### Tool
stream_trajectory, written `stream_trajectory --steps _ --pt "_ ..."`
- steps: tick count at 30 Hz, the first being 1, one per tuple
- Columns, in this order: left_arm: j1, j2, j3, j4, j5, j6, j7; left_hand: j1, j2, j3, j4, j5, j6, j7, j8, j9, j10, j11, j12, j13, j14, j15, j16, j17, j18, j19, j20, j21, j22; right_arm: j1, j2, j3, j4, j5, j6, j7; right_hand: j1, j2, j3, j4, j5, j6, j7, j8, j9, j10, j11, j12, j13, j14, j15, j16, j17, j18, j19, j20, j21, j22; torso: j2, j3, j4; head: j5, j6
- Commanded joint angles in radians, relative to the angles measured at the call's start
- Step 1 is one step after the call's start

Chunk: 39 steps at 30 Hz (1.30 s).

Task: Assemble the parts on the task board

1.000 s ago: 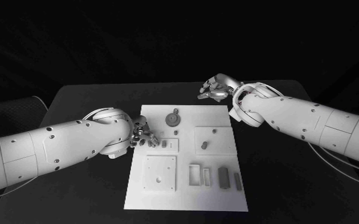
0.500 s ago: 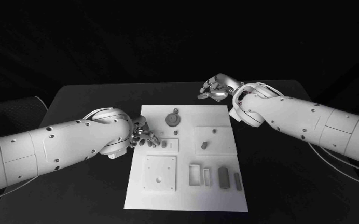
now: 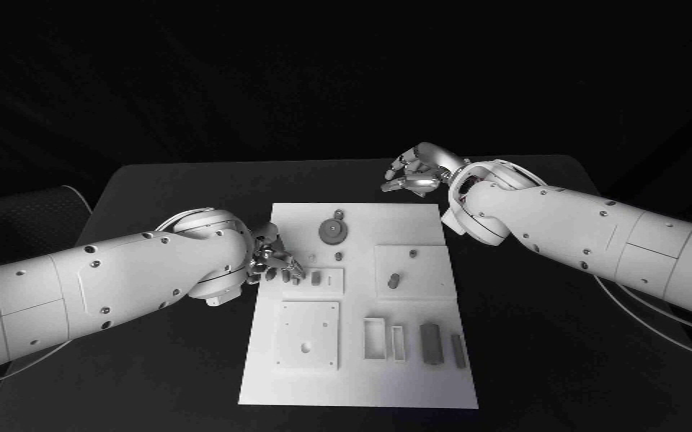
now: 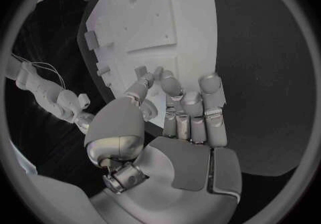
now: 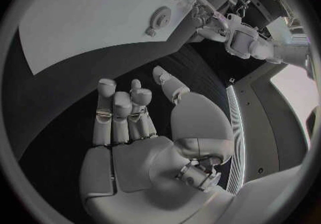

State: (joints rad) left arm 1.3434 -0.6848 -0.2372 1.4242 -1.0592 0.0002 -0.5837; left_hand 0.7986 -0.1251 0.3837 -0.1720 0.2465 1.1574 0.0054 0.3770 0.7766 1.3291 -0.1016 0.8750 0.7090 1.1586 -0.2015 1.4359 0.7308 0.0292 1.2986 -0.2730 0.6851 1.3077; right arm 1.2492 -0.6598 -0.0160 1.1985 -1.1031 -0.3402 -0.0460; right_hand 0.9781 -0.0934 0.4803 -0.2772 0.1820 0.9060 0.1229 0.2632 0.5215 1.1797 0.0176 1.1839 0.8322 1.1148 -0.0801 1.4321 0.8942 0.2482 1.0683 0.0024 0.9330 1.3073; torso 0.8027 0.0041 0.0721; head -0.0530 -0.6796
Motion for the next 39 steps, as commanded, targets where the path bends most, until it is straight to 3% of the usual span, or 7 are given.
stream_trajectory --steps 1,6,20,29,31,36,39 --pt "0.000 -0.005 0.001 -0.004 0.053 -0.049 0.022 0.005 0.001 0.003 0.007 -0.005 -0.008 0.004 -0.005 -0.003 -0.013 0.001 0.003 -0.001 -0.006 -0.004 -0.001 -0.001 0.025 -0.007 -0.002 -0.006 0.016 -0.001 -0.002 0.000 0.000 -0.003 0.009 0.006 -0.006 0.000 0.002 0.007 0.006 0.000 0.008 -0.005 0.001 -0.005 -0.001 -0.001 -0.002 0.002 -0.007 -0.003 -0.001 0.014 0.002 -0.003 -0.004 0.001 0.000 0.0004 -0.0001 -0.002 0.002" --pt "0.001 -0.006 0.001 -0.013 0.156 -0.071 0.056 -0.004 0.021 0.003 0.013 0.001 -0.040 0.018 -0.027 -0.014 -0.042 0.015 -0.011 -0.009 -0.029 0.009 -0.020 -0.009 0.025 -0.034 0.000 -0.024 0.013 -0.001 -0.006 0.000 0.001 -0.002 0.009 0.005 -0.006 0.000 0.002 0.007 0.006 0.000 0.008 -0.006 0.001 -0.005 -0.001 -0.001 -0.002 0.002 -0.007 -0.003 -0.001 0.014 0.002 -0.003 -0.004 0.002 0.000 0.0008 0.0002 -0.004 0.005" --pt "0.004 -0.045 0.004 0.000 0.219 -0.230 0.159 -0.047 -0.015 -0.008 0.035 -0.009 -0.141 0.062 -0.078 -0.035 -0.129 0.057 -0.063 -0.043 -0.098 0.052 -0.082 -0.048 0.013 -0.109 0.025 -0.095 -0.010 -0.015 -0.016 -0.001 0.000 0.001 0.008 0.005 -0.007 -0.001 0.001 0.007 0.006 -0.001 0.008 -0.006 0.001 -0.005 -0.001 -0.001 -0.002 0.002 -0.007 -0.003 -0.001 0.014 0.002 -0.003 -0.004 0.002 0.000 0.0025 0.0003 -0.005 0.012" --pt "0.007 -0.044 0.002 -0.054 0.407 -0.408 0.551 0.112 0.047 0.051 -0.072 -0.002 -0.231 0.117 -0.097 -0.055 -0.239 0.114 -0.131 -0.093 -0.205 0.112 -0.151 -0.093 0.017 -0.172 0.084 -0.154 -0.029 -0.024 -0.022 -0.001 -0.003 0.008 0.007 0.008 -0.007 -0.001 0.002 0.007 0.006 -0.003 0.009 -0.007 0.001 -0.005 0.000 -0.001 -0.002 0.002 -0.007 -0.003 -0.001 0.014 0.002 -0.003 -0.004 0.002 -0.001 0.0026 0.0008 -0.005 0.019" --pt "0.007 -0.042 0.002 -0.067 0.357 -0.383 0.590 0.180 0.052 0.078 -0.109 -0.019 -0.245 0.121 -0.100 -0.064 -0.247 0.118 -0.131 -0.096 -0.213 0.116 -0.150 -0.095 0.020 -0.176 0.088 -0.156 -0.026 -0.026 -0.023 -0.001 -0.004 0.009 0.007 0.008 -0.007 -0.001 0.002 0.007 0.006 -0.004 0.009 -0.008 0.001 -0.005 0.000 -0.001 -0.002 0.002 -0.007 -0.003 -0.001 0.014 0.002 -0.003 -0.004 0.002 0.000 0.0019 0.0000 -0.007 0.019" --pt "0.010 -0.025 0.002 -0.106 0.233 -0.328 0.608 0.244 0.006 0.175 -0.111 -0.175 -0.294 0.128 -0.128 -0.112 -0.263 0.128 -0.122 -0.101 -0.213 0.124 -0.122 -0.087 0.025 -0.164 0.098 -0.148 -0.014 -0.027 -0.022 -0.001 -0.009 0.010 0.004 0.011 -0.007 -0.001 0.002 0.007 0.006 -0.005 0.009 -0.008 0.001 -0.005 0.000 -0.001 -0.002 0.002 -0.007 -0.003 -0.001 0.014 0.002 -0.003 -0.004 0.002 0.000 0.0009 -0.0004 -0.015 0.017" --pt "0.020 0.003 0.002 -0.167 0.440 -0.271 0.606 0.210 -0.029 0.163 -0.098 -0.199 -0.308 0.115 -0.134 -0.131 -0.249 0.108 -0.066 -0.071 -0.174 0.107 -0.050 -0.049 0.039 -0.101 0.079 -0.094 0.020 -0.027 -0.020 -0.001 -0.012 0.015 0.003 0.014 -0.007 -0.001 0.002 0.007 0.006 -0.007 0.009 -0.010 0.001 -0.005 0.000 -0.001 -0.002 0.003 -0.007 -0.003 -0.001 0.014 0.003 -0.003 -0.004 0.002 0.000 0.0004 -0.0001 -0.017 0.018"
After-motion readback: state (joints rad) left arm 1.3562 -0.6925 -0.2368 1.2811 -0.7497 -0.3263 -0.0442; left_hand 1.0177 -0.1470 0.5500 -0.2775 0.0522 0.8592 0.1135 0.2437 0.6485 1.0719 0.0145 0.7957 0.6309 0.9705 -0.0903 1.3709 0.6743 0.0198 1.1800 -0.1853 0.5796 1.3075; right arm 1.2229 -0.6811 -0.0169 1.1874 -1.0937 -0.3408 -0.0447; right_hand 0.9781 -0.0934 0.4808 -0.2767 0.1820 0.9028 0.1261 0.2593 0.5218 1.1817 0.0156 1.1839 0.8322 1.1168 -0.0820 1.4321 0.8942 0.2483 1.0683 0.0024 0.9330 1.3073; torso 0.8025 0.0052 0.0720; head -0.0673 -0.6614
